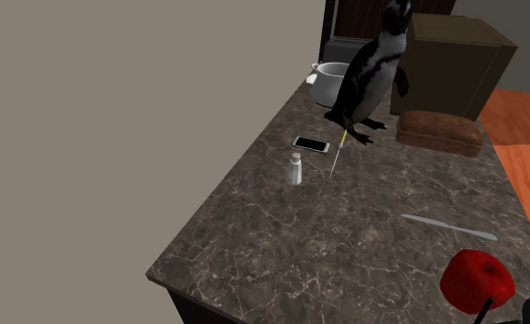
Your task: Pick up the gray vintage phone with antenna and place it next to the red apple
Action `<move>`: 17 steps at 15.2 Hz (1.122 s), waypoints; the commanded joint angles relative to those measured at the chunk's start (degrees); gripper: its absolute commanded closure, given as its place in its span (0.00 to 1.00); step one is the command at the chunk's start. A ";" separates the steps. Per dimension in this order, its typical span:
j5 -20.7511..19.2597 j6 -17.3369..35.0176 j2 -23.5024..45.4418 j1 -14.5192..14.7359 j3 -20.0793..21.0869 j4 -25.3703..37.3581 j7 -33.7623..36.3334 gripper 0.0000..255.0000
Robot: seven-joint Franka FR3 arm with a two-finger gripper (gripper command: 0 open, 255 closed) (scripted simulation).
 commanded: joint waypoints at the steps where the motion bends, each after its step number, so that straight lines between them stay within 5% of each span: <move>1: 0.00 0.00 0.00 0.00 0.00 0.00 0.00 0.00; 5: 0.00 0.00 0.00 0.00 0.00 0.00 0.00 0.00; 9: 7.30 -5.72 -1.22 1.77 7.88 5.13 -0.50 0.00; 17: 7.30 -5.72 -1.21 1.76 7.88 5.13 -0.51 0.00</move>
